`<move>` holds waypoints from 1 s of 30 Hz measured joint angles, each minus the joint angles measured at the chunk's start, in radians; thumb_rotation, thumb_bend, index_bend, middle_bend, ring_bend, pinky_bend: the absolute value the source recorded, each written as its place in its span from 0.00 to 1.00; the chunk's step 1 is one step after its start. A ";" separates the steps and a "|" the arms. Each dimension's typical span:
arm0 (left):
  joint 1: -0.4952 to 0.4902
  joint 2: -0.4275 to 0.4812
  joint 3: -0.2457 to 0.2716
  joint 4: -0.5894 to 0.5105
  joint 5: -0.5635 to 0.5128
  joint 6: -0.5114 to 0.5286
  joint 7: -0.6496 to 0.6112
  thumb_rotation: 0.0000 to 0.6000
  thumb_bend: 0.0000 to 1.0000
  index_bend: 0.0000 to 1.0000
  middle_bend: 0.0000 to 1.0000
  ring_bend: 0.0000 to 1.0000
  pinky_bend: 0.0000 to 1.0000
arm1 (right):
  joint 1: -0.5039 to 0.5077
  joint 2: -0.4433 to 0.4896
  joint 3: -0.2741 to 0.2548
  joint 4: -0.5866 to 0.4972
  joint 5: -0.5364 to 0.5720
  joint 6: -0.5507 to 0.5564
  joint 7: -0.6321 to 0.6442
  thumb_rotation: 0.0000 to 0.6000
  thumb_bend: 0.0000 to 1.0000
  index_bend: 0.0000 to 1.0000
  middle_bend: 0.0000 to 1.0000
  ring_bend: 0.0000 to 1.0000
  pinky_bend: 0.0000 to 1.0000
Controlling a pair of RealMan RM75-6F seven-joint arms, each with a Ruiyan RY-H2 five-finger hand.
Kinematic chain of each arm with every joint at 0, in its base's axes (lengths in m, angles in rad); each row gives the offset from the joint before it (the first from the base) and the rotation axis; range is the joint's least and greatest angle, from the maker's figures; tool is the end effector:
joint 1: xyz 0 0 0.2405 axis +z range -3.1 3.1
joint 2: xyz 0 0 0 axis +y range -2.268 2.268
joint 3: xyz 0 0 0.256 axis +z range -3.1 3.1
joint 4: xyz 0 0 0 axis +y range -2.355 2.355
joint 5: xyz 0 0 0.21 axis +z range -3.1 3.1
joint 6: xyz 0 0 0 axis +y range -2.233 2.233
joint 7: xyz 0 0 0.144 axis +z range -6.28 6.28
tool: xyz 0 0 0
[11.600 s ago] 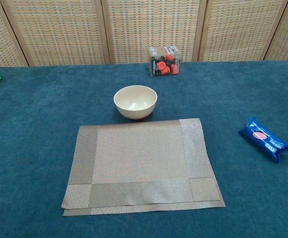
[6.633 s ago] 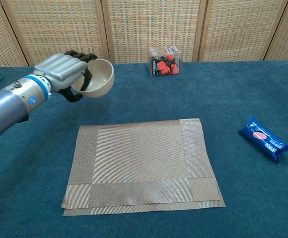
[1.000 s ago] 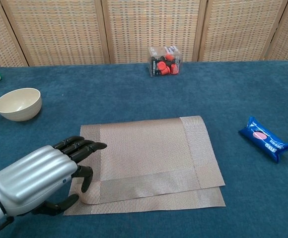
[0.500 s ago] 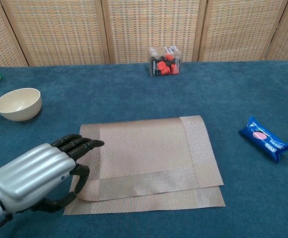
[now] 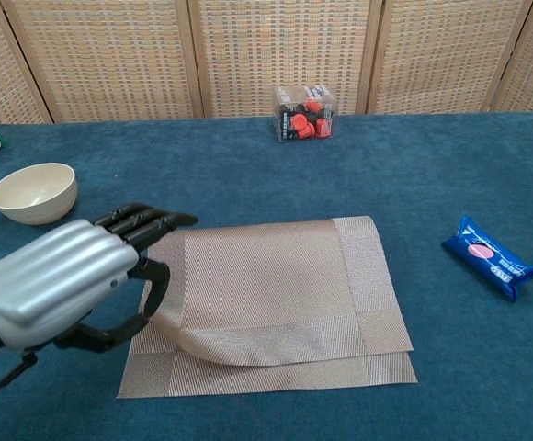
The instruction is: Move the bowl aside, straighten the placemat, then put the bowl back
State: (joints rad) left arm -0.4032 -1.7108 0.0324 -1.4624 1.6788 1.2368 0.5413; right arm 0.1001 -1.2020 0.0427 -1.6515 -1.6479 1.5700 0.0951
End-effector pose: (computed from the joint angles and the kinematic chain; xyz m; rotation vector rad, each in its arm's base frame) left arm -0.1619 0.2070 -0.0560 -2.0096 -0.5550 -1.0300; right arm -0.2689 -0.1801 0.1341 1.4023 -0.9452 1.2126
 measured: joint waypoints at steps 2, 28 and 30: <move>-0.016 0.021 -0.033 -0.037 -0.008 -0.005 0.013 1.00 0.58 0.60 0.00 0.00 0.00 | 0.000 0.002 0.002 0.000 0.003 0.001 0.002 1.00 0.17 0.00 0.00 0.00 0.00; -0.412 0.058 -0.510 0.130 -0.591 -0.252 0.222 1.00 0.57 0.57 0.00 0.00 0.00 | 0.029 -0.024 0.045 0.059 0.127 -0.088 -0.005 1.00 0.17 0.00 0.00 0.00 0.00; -0.431 0.041 -0.504 0.179 -0.605 -0.255 0.227 1.00 0.57 0.55 0.00 0.00 0.00 | 0.029 -0.024 0.047 0.061 0.129 -0.087 -0.006 1.00 0.17 0.00 0.00 0.00 0.00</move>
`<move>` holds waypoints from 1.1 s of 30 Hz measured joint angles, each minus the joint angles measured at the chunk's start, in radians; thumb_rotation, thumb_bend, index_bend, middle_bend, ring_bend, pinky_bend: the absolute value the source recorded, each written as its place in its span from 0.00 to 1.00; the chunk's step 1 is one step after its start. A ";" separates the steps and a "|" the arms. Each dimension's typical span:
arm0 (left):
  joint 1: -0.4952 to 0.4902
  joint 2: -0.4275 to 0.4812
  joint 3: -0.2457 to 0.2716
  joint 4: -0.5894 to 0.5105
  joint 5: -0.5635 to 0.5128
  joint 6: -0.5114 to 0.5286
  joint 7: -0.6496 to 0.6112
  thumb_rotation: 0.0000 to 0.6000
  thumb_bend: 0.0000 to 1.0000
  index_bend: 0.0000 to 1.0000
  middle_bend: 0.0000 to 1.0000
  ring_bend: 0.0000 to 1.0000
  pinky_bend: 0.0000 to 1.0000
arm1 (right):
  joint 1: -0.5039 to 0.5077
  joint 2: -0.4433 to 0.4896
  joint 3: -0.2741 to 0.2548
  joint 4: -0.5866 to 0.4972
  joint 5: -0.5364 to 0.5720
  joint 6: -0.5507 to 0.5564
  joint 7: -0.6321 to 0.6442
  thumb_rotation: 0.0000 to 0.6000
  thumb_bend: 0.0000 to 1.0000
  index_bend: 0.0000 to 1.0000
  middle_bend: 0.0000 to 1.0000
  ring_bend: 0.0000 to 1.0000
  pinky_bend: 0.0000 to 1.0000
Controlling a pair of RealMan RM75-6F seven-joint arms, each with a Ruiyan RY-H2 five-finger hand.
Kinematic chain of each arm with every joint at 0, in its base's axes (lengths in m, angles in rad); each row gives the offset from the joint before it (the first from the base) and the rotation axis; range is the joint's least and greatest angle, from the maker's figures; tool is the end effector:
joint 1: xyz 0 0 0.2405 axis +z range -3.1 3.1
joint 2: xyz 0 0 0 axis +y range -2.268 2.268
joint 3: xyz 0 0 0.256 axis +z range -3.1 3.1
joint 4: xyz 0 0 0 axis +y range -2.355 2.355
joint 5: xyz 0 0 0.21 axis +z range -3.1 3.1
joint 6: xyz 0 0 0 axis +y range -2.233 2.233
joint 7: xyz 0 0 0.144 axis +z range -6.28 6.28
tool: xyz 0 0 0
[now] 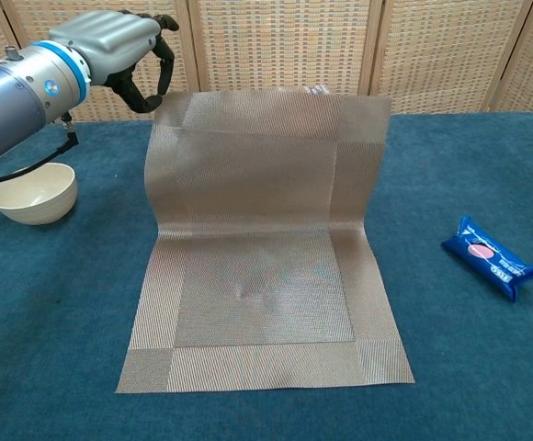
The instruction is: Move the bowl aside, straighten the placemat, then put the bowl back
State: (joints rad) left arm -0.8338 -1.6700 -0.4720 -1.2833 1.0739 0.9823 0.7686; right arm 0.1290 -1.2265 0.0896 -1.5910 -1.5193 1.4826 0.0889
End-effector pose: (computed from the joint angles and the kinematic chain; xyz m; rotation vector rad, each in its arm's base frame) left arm -0.0929 0.4190 0.0171 -1.6604 -0.5223 -0.8624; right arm -0.2907 -0.2017 0.1311 1.3476 -0.9805 1.1068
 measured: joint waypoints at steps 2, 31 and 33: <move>-0.016 -0.016 0.012 0.045 -0.011 -0.001 0.001 1.00 0.57 0.54 0.00 0.00 0.00 | 0.000 -0.001 0.001 0.001 0.000 0.001 -0.002 1.00 0.17 0.00 0.00 0.00 0.00; 0.050 0.076 0.135 -0.024 0.011 0.165 -0.134 1.00 0.20 0.06 0.00 0.00 0.00 | 0.000 0.000 -0.010 -0.004 -0.011 -0.003 -0.004 1.00 0.17 0.00 0.00 0.00 0.00; 0.083 0.098 0.156 -0.065 0.033 0.199 -0.157 1.00 0.20 0.06 0.00 0.00 0.00 | 0.000 -0.001 -0.013 -0.005 -0.018 -0.003 -0.006 1.00 0.17 0.00 0.00 0.00 0.00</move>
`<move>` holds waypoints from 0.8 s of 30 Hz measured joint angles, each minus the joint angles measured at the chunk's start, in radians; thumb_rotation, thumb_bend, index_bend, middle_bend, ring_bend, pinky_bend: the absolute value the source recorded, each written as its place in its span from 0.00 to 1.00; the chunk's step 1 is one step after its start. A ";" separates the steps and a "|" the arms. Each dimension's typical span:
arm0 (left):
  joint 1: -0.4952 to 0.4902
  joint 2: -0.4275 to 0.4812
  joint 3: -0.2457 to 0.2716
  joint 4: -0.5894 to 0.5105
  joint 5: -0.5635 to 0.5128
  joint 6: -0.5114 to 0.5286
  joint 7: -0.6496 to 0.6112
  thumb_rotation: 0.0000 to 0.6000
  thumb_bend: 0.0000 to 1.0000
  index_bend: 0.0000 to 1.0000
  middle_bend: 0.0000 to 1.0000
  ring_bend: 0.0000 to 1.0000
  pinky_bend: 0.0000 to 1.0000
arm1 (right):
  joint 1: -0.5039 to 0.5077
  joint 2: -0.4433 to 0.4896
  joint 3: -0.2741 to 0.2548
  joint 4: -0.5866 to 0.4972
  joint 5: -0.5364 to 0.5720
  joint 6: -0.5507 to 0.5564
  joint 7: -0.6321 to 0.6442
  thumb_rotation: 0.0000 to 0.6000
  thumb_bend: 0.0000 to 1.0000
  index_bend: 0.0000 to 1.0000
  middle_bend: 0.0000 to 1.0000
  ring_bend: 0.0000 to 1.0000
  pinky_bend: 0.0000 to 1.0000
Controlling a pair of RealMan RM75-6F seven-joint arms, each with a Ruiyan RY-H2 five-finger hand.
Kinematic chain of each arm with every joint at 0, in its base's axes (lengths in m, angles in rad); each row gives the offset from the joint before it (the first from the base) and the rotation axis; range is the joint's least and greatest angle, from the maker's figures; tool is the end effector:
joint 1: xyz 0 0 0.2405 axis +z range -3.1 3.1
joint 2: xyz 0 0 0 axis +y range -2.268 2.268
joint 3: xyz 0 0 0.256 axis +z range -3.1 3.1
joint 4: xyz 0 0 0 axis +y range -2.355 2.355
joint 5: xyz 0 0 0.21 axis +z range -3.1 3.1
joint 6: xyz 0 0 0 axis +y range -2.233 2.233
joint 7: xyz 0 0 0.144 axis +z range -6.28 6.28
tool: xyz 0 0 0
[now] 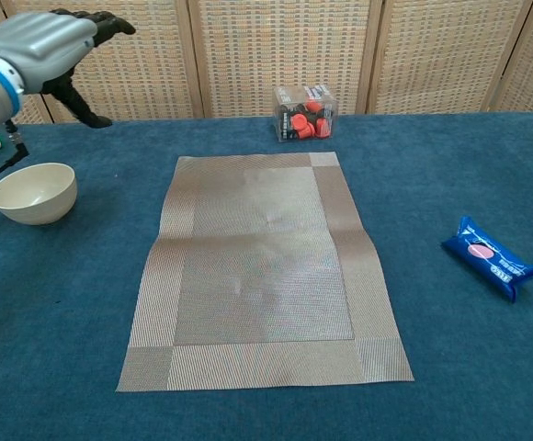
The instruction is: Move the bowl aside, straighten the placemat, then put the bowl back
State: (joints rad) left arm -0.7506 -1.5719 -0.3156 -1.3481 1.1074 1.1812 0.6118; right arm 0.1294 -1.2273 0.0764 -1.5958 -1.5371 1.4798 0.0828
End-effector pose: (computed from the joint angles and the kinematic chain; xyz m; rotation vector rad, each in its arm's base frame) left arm -0.1431 0.3924 0.0442 -1.5616 -0.5429 -0.8928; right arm -0.2883 -0.1988 0.1273 1.3738 -0.9839 1.1050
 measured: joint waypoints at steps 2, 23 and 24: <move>0.044 0.031 0.031 -0.052 0.035 0.046 -0.026 1.00 0.20 0.06 0.00 0.00 0.00 | 0.001 -0.001 -0.003 0.000 -0.004 -0.002 -0.002 1.00 0.17 0.00 0.00 0.00 0.00; 0.511 0.201 0.382 -0.222 0.411 0.514 -0.223 1.00 0.18 0.04 0.00 0.00 0.00 | 0.016 -0.047 -0.048 0.024 -0.080 -0.015 -0.067 1.00 0.13 0.04 0.00 0.00 0.00; 0.525 0.202 0.387 -0.220 0.418 0.526 -0.224 1.00 0.18 0.04 0.00 0.00 0.00 | 0.016 -0.050 -0.052 0.026 -0.088 -0.015 -0.071 1.00 0.13 0.04 0.00 0.00 0.00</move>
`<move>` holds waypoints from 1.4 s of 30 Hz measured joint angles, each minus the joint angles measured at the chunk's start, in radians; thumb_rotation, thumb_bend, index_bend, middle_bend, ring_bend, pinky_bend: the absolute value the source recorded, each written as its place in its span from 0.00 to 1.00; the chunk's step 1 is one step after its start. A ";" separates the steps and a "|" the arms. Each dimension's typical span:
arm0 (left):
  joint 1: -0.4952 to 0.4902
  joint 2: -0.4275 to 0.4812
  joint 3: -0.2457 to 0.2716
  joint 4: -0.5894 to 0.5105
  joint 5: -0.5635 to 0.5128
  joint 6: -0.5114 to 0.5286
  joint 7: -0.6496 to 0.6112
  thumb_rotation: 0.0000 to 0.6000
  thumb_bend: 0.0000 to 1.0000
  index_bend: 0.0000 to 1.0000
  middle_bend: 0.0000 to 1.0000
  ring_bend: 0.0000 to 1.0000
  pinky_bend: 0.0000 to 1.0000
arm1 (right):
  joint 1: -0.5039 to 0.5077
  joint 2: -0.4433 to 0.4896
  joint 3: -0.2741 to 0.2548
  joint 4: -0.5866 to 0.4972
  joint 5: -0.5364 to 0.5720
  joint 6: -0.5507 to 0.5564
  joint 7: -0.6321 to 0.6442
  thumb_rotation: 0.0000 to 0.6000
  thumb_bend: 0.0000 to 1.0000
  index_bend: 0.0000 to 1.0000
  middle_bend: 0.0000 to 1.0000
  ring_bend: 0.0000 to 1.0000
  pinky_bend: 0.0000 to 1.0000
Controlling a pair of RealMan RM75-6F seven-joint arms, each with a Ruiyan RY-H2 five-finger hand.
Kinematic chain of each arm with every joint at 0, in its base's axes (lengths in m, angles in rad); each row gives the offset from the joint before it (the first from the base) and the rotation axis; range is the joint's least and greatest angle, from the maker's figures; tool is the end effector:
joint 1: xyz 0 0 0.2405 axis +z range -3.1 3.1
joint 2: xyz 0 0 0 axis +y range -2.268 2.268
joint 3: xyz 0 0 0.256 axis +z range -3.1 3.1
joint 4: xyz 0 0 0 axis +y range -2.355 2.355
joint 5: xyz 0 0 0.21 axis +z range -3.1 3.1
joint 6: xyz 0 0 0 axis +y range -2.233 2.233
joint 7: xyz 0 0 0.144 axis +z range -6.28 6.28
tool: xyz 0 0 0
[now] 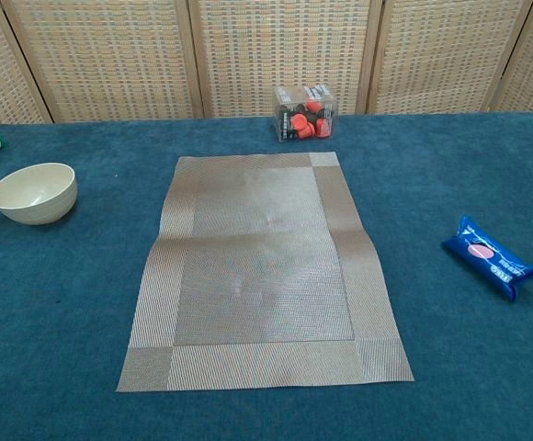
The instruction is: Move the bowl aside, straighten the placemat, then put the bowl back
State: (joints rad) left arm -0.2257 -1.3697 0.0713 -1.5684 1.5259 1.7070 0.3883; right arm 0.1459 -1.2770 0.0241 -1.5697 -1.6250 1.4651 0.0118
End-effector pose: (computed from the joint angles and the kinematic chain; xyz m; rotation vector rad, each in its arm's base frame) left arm -0.2612 0.1919 0.0969 -1.4539 -0.5977 -0.9341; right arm -0.2773 -0.1907 0.1003 1.5180 -0.9429 1.0844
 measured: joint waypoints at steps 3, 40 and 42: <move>0.036 0.012 0.016 0.006 0.029 0.022 -0.009 1.00 0.18 0.04 0.00 0.00 0.00 | 0.004 -0.011 -0.014 0.006 -0.027 -0.003 -0.014 1.00 0.12 0.04 0.00 0.00 0.00; 0.109 0.025 -0.057 0.041 0.071 -0.030 -0.079 1.00 0.18 0.04 0.00 0.00 0.00 | 0.180 -0.400 -0.035 0.139 -0.042 -0.259 -0.121 1.00 0.11 0.10 0.00 0.00 0.00; 0.111 0.023 -0.061 0.042 0.068 -0.032 -0.078 1.00 0.18 0.04 0.00 0.00 0.00 | 0.181 -0.405 -0.036 0.149 -0.034 -0.263 -0.120 1.00 0.11 0.10 0.00 0.00 0.00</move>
State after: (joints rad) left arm -0.1146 -1.3470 0.0099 -1.5259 1.5941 1.6745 0.3107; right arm 0.3271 -1.6822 -0.0120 -1.4210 -1.6594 1.2016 -0.1078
